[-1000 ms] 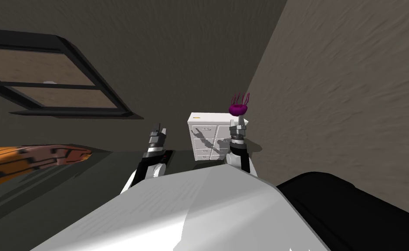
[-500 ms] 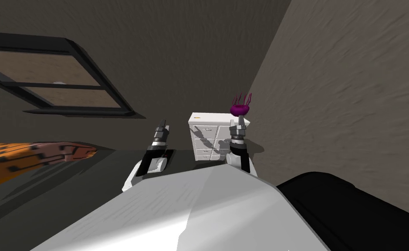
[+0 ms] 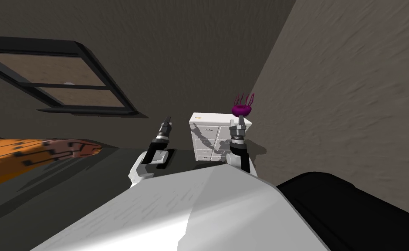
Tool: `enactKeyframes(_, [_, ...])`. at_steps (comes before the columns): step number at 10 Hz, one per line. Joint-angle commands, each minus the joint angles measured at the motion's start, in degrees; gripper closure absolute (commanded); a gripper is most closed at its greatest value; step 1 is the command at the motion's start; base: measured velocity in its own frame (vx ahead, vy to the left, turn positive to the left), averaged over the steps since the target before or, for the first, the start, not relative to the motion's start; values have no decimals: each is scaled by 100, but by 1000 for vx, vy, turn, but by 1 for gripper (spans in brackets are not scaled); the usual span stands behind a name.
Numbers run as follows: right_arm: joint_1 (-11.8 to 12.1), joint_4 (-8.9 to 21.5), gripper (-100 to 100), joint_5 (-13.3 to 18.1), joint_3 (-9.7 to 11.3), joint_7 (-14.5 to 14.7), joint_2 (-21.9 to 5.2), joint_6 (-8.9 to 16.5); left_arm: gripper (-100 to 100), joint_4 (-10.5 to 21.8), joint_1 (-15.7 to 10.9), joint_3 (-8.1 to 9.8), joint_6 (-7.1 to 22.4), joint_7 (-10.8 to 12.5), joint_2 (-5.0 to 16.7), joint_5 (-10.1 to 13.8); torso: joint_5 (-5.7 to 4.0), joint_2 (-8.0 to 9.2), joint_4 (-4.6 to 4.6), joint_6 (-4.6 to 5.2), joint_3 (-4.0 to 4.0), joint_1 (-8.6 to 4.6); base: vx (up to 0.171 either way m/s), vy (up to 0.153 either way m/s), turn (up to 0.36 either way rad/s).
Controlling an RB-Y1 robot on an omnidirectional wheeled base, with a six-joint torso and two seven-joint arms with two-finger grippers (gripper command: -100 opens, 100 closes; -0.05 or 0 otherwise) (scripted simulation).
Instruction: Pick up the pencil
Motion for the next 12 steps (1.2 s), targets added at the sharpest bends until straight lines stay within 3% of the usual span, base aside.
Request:
enactKeyframes(1, [0,0,0,0,0,0,0,0,-100,36,-266,-6,271,-10,40,-58,0,0,0,0,0,0,10,-15,39])
enactKeyframes(2, [0,0,0,0,0,0,0,0,-100,219,-438,5,434,-19,136,-160,0,1,0,1,0,0,9,-18,62])
enactKeyframes(4, [0,0,0,0,0,0,0,0,-100,219,-656,5,604,-19,136,-160,0,1,0,1,0,-1,7,-14,19])
enactKeyframes(7, [0,0,0,0,0,0,0,0,-100,640,-1248,38,1207,-34,318,-352,0,2,0,1,1,-2,8,-21,54])
enactKeyframes(8, [0,0,0,0,0,0,0,0,-100,642,-1439,38,1328,-34,318,-352,-1,0,0,0,0,-3,12,-24,32])
enactKeyframes(9, [0,0,0,0,0,0,0,0,-100,882,-1671,61,1546,-40,402,-441,-1,-1,-1,1,-1,-4,12,-29,57])
enactKeyframes(11, [0,0,0,0,0,0,0,0,-100,882,-1917,61,1716,-40,402,-441,-1,1,0,1,0,-6,8,-21,13])
enactKeyframes(12, [0,0,0,0,0,0,0,0,-100,1143,-2134,87,1946,-44,480,-522,-1,3,0,1,1,-1,7,-22,55])
